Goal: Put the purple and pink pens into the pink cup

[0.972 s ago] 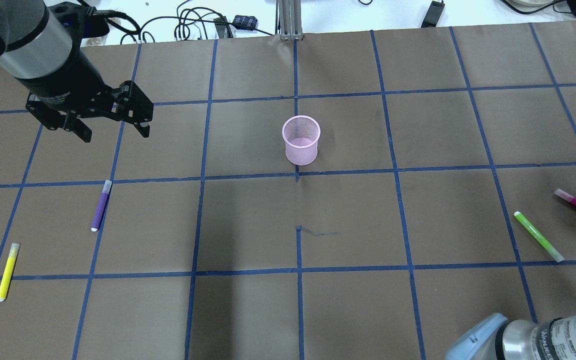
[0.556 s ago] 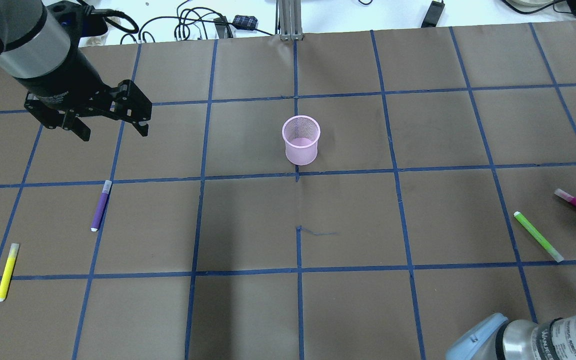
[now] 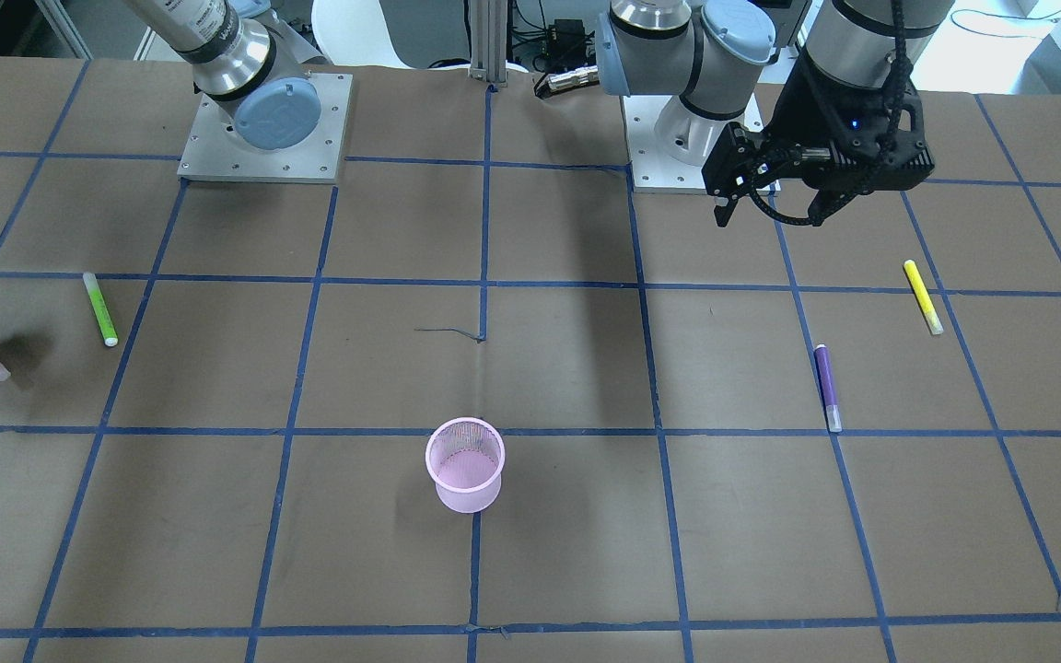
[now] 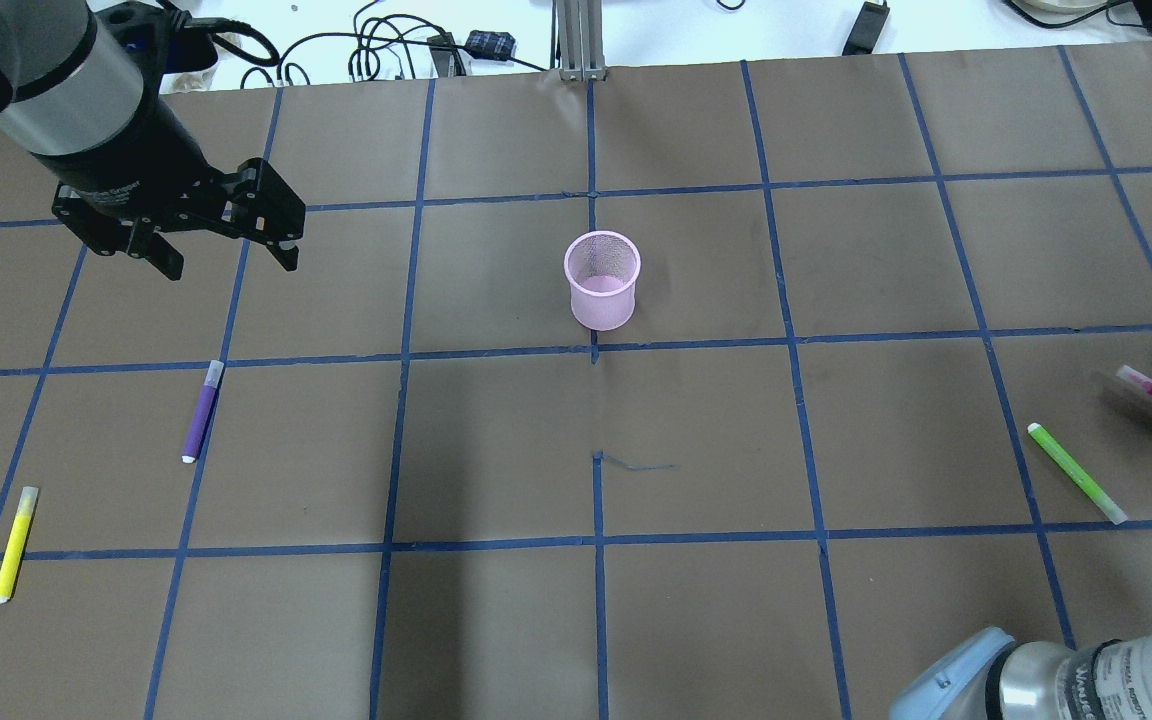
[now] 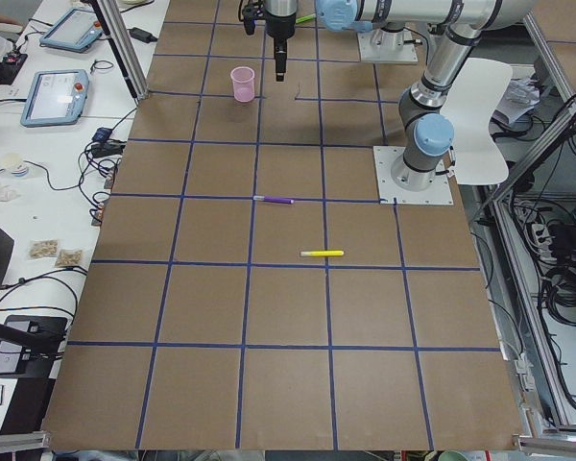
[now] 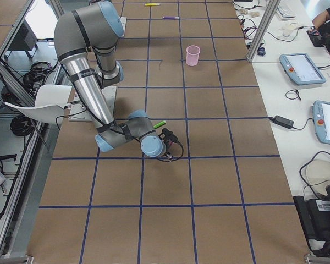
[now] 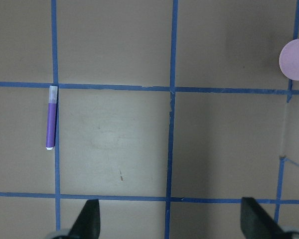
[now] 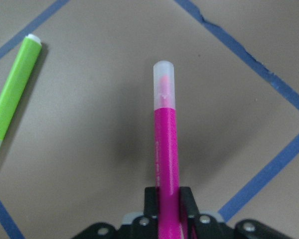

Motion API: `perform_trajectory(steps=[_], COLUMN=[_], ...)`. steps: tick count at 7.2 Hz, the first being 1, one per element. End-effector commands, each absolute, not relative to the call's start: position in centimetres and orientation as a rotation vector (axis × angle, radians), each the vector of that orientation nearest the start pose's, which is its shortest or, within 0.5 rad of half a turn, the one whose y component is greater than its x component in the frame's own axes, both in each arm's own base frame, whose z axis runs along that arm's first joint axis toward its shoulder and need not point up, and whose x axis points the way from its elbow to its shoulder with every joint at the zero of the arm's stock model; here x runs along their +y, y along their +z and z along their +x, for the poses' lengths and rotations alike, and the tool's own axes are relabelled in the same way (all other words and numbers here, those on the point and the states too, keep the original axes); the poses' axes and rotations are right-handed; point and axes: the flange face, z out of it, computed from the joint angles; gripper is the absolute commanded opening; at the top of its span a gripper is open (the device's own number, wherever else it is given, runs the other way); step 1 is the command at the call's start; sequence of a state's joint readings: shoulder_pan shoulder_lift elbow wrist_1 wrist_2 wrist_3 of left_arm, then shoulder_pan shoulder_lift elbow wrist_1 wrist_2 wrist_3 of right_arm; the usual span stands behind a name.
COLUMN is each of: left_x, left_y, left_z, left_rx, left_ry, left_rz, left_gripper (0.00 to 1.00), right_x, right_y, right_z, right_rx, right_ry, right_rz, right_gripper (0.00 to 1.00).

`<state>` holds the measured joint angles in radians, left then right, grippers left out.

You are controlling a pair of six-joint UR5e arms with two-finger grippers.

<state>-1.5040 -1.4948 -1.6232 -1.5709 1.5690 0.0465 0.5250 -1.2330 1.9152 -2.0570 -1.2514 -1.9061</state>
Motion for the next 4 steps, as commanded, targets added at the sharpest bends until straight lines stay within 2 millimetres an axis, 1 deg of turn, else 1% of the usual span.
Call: perform_trajectory(steps=[1,2,3,4], left_x=[-46.8,-47.0,-46.8,-46.6], left_y=[46.9,44.6,42.2,40.0], left_z=[-6.0,-1.9,0.4,2.1], left_rx=[3.137,3.085,3.056,3.039], left_ry=[0.027,-0.06,-0.105,-0.134], left_rz=[0.148,0.223,0.333,0.376], left_gripper=[0.98,0.98,0.98,0.99], right_x=[-43.7,-46.2,-48.2,-50.5], right_y=[29.0,33.4,36.9,39.3], right_z=[-30.2,-24.9,-18.7,-12.9], right_rx=[2.721,2.764,2.78,2.818], right_ry=[-0.406,-0.405,-0.399,-0.379], right_rz=[-1.2,-1.237,-1.189,-1.102], right_gripper=[0.0,0.0,0.0,0.0])
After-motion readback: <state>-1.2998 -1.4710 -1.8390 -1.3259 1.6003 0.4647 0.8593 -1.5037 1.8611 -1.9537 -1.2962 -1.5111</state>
